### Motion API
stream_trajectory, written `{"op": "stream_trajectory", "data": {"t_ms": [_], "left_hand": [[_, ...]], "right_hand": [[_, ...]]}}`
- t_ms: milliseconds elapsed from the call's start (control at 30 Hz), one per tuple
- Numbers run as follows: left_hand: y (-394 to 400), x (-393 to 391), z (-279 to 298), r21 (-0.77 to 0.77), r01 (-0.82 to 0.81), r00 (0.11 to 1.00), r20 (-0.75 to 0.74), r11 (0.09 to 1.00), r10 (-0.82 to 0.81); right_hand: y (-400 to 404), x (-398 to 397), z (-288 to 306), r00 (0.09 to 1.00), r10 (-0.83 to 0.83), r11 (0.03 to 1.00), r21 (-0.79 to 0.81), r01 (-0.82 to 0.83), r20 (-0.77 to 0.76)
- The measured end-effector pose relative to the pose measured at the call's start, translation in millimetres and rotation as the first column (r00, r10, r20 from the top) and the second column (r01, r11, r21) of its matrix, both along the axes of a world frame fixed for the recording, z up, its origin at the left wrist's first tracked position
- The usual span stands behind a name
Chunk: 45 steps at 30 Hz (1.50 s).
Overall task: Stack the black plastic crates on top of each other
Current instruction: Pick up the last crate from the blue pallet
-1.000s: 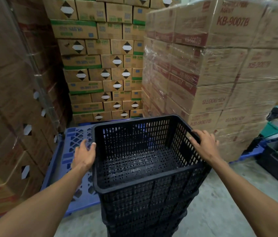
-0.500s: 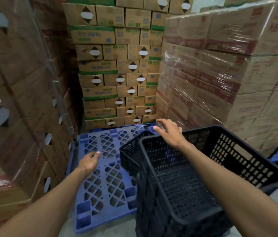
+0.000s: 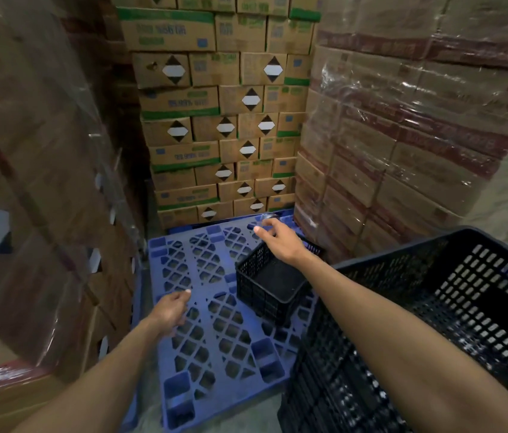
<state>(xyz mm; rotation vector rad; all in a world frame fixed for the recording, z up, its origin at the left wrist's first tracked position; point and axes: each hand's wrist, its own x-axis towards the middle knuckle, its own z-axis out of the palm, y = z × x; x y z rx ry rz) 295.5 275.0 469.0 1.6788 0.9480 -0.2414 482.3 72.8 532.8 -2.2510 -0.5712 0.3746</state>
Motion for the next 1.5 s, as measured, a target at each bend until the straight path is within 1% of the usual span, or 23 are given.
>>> {"op": "stream_trajectory", "data": {"t_ms": [133,200,300,333,500,600,800,867,967,1067,1133,1267,1333,1400,1500], "left_hand": [[26,40,-24,-0.02,0.03,0.996,-0.088,0.999,-0.032],[38,72,-42,-0.016,0.079,0.988,-0.132,0.997,-0.08],[53,127,-73,-0.007,0.096,0.981,-0.17,0.995,-0.096],[56,145,-83,-0.023,0.102,0.977,-0.185,0.995,-0.104],[69,227,-144,-0.117,0.157,0.953,-0.243,0.981,-0.181],[76,271,-189,-0.174,0.16,0.934,-0.292,0.972,-0.206],[79,342,-293,-0.219,0.118,0.936,-0.302,0.969,-0.182],[71,358,-337,-0.26,0.106,0.926,-0.326,0.96,-0.191],[60,376,-386,-0.293,0.093,0.934,-0.307,0.952,-0.185],[51,394,-433,-0.335,0.102,0.935,-0.288,0.936,-0.205],[47,407,-463,-0.338,0.098,0.936,-0.288,0.936,-0.202],[37,433,-509,-0.333,0.043,0.954,-0.265,0.942,-0.137],[31,447,-529,-0.33,0.026,0.96,-0.254,0.944,-0.115],[21,460,-543,-0.333,0.013,0.963,-0.251,0.943,-0.102],[1,481,-559,-0.404,-0.054,0.97,-0.24,0.913,-0.049]], "right_hand": [[32,47,-33,0.989,-0.015,1.0,-0.029,0.01,-0.147],[50,82,-54,0.978,-0.035,0.999,0.01,0.038,-0.205],[72,133,-89,0.944,-0.107,0.984,0.103,0.145,-0.312],[77,149,-102,0.929,-0.142,0.977,0.101,0.186,-0.343],[81,219,-183,0.848,-0.337,0.939,-0.082,0.333,-0.409],[74,256,-234,0.828,-0.395,0.919,-0.179,0.352,-0.399],[51,314,-317,0.819,-0.466,0.873,-0.322,0.366,-0.335],[38,326,-357,0.813,-0.484,0.854,-0.376,0.36,-0.322],[20,334,-404,0.786,-0.513,0.834,-0.418,0.36,-0.346],[9,343,-454,0.758,-0.54,0.821,-0.428,0.379,-0.366],[3,353,-491,0.721,-0.574,0.805,-0.428,0.41,-0.388],[-4,369,-550,0.648,-0.638,0.767,-0.415,0.489,-0.416],[-6,380,-572,0.612,-0.694,0.718,-0.426,0.551,-0.38],[-10,390,-587,0.57,-0.748,0.664,-0.386,0.64,-0.34],[-19,397,-608,0.547,-0.782,0.622,-0.332,0.709,-0.298]]}}
